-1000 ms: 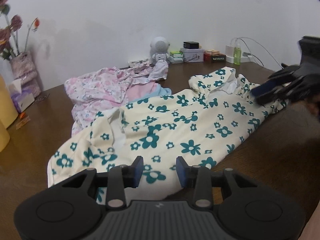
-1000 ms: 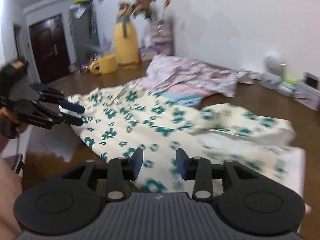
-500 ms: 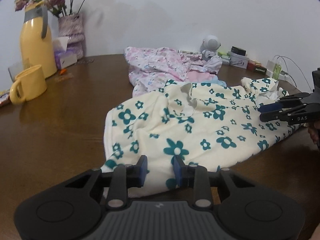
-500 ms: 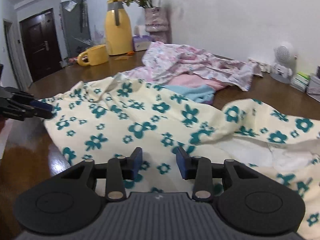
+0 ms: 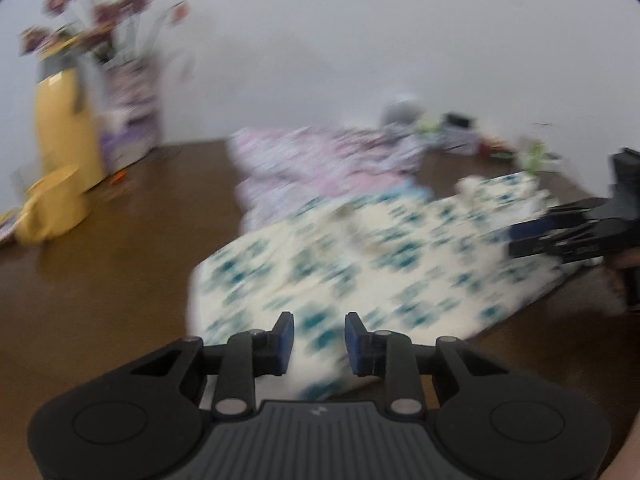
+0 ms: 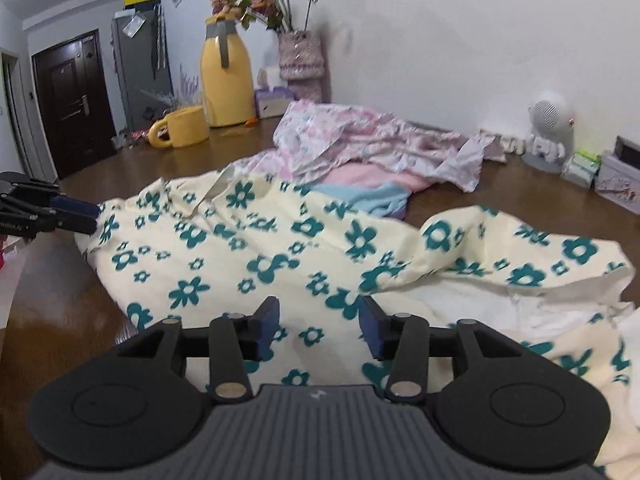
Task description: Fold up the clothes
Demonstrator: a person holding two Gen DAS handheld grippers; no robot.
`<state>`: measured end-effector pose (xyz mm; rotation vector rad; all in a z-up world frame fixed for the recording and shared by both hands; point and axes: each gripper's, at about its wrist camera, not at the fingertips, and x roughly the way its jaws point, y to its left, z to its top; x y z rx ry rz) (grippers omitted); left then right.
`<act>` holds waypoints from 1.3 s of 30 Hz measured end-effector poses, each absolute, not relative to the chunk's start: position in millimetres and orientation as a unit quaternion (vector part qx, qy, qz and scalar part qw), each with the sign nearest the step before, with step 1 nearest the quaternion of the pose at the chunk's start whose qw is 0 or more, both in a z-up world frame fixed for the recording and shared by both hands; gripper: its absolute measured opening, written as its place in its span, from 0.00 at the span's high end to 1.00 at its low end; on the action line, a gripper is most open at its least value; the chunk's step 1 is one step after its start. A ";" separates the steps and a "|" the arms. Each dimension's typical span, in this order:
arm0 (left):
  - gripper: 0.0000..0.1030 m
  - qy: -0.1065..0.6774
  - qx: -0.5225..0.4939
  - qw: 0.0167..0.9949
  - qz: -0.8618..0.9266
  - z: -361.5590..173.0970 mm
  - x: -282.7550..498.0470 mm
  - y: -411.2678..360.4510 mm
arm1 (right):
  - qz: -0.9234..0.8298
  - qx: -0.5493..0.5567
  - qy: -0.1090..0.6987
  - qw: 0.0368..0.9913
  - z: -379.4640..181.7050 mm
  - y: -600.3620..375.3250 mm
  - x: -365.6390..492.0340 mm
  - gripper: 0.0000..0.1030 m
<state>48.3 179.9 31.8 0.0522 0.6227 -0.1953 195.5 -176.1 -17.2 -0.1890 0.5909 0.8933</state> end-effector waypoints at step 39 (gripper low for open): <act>0.59 0.330 0.002 0.942 -0.062 12.1 71.4 180.9 | 0.392 -0.034 0.291 0.872 -5.9 -261.5 211.3 0.35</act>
